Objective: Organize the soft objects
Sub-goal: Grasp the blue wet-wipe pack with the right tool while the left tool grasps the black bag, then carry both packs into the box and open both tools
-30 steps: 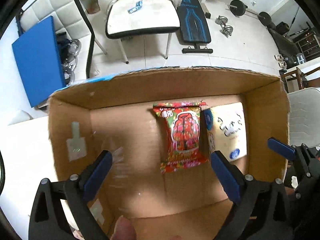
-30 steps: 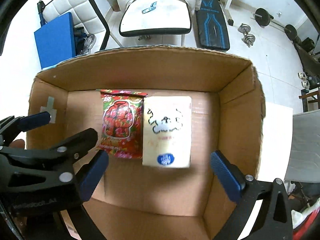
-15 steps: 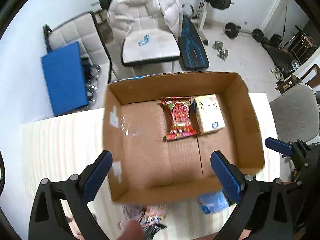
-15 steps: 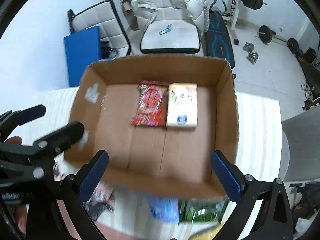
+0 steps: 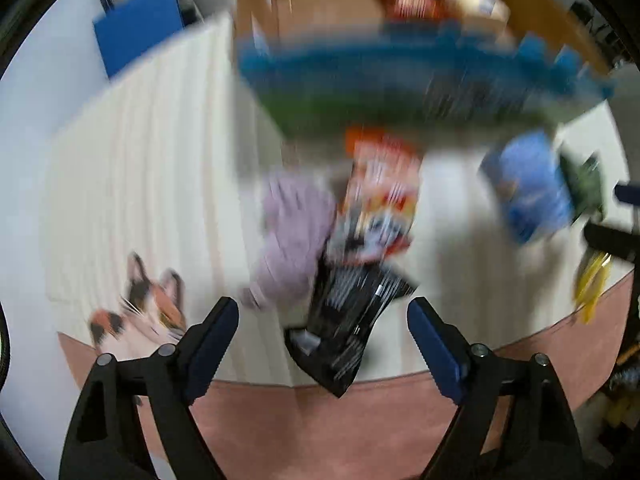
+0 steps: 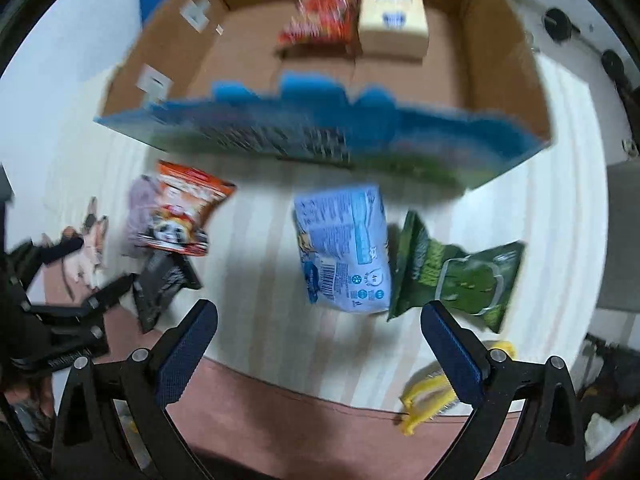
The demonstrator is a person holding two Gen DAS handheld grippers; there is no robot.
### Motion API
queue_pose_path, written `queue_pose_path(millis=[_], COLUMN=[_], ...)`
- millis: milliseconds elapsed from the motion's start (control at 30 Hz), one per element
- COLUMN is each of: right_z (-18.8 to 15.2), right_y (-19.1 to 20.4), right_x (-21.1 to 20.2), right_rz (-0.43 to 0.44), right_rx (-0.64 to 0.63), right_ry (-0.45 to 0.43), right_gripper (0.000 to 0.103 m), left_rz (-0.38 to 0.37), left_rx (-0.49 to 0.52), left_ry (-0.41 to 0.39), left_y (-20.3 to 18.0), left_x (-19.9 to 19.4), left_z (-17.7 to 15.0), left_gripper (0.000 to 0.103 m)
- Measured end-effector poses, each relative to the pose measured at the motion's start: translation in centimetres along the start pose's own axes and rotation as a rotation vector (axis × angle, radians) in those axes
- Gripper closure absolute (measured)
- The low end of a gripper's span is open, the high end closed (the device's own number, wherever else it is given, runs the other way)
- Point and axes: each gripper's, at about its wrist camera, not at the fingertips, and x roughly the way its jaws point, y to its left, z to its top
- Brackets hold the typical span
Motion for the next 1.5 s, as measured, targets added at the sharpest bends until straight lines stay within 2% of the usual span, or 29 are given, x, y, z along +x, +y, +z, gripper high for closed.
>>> queue_pose_path(millis=[133,300,400,467,533,767,867,900,933,1033,1133,1267,1367,1500], right_z=[0.7,1.8,1.8,1.3,0.8,1.6,2.4,2.5,2.5,1.9,0.5,-2.2,-4.0,-6.6], right_y=[0.3,0.8,1.3,1.5,1.5,0.5,1.3,1.6,1.9,2.7,2.7,2.3,1.4,0.4], right_x=[3.5,6.8,7.4,7.5,7.2,6.7,7.6,8.2,8.6,8.9,8.7,8.4,8.2,6.3], right_rz=[-0.043,-0.134,-0.152,-0.106,-0.061,0.000,-0.001,-0.003,-0.015,-0.077,-0.050,-0.027,0.031,0.110], right_rx=[0.006,0.004,0.000,0.005,0.020,0.094,0.080,0.075,0.068,0.038,0.043,0.038,0.064,0.095], right_ry=[0.034,0.057,0.072,0.101,0.123,0.125,0.136,0.150,0.162,0.152,0.165,0.172,0.186,0.171], right_gripper=[0.000,0.005,0.017,0.017,0.017,0.017,0.017,0.017,0.020,0.041,0.051,0.055,0.059,0.061], left_rz=[-0.003,-0.023,-0.073,-0.146,-0.183,-0.183,-0.155,-0.139,-0.126,-0.117,-0.111,-0.127,-0.152,-0.194], left_rx=[0.010,0.001,-0.041,-0.061,-0.070,-0.148,-0.158,-0.152,-0.148,-0.156,-0.161,-0.177,-0.192,-0.205], left_ry=[0.080,0.120,0.143,0.160,0.165,0.157,0.134,0.124,0.116,0.106,0.101,0.104,0.101,0.046], left_y=[-0.2,-0.7,-1.3,-2.1,-2.9,-2.4,-2.5,-2.7,-2.9,-3.5,-4.2,-5.0,-5.1,-5.0], left_x=[4.8,7.7,8.3,8.3,8.1,9.5,9.6,9.4,9.3,9.3,9.6,9.6,9.3,6.7], left_z=[-0.5,0.1,0.0,-0.6,-1.1,-0.3,0.4,0.9,1.1,1.4,0.2,-1.4,-2.2,-3.5], left_gripper=[0.019,0.020,0.031,0.032,0.032,0.032,0.040,0.048,0.056,0.059,0.061,0.062,0.062,0.062])
